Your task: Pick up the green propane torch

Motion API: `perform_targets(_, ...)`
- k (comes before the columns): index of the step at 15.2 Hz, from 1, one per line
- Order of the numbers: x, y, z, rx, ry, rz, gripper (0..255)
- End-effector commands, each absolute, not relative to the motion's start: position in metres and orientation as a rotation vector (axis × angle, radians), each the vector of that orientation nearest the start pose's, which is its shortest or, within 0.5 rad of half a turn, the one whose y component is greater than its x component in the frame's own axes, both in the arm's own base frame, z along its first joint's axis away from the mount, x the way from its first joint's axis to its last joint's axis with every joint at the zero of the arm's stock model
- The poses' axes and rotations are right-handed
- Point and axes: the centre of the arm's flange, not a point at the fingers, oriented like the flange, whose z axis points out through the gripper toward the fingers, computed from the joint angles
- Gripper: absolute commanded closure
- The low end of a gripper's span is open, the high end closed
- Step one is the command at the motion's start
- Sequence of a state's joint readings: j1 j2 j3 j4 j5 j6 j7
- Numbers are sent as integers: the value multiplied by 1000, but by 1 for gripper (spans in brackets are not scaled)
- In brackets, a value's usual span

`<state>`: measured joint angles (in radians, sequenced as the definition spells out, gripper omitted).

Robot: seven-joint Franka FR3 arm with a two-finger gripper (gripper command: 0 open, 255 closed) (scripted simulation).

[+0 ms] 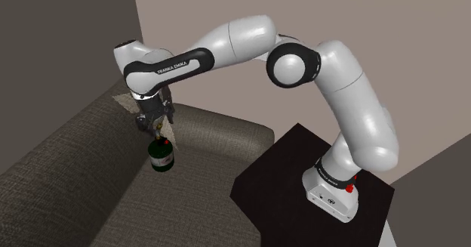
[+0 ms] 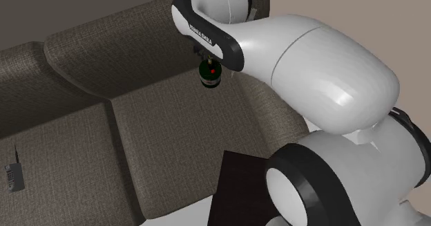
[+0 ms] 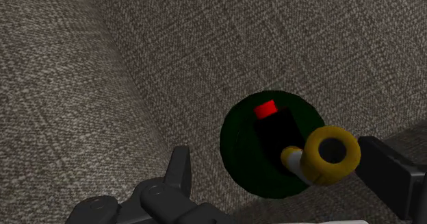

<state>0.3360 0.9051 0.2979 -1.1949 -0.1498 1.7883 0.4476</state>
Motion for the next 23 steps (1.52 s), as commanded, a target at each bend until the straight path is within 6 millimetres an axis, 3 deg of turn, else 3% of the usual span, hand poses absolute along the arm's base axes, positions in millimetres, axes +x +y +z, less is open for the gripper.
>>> perform_targets(1,637,390,211,-3151,-262,474,0)
perform_targets(2,643,398,202,-3152,-265,481,0)
perform_targets(10,644,399,161,-3152,-265,481,0)
perform_targets(12,644,399,161,-3152,-265,481,0)
perform_targets(13,644,400,161,-3152,-265,481,255)
perform_targets(23,644,399,166,-3152,-265,481,255)
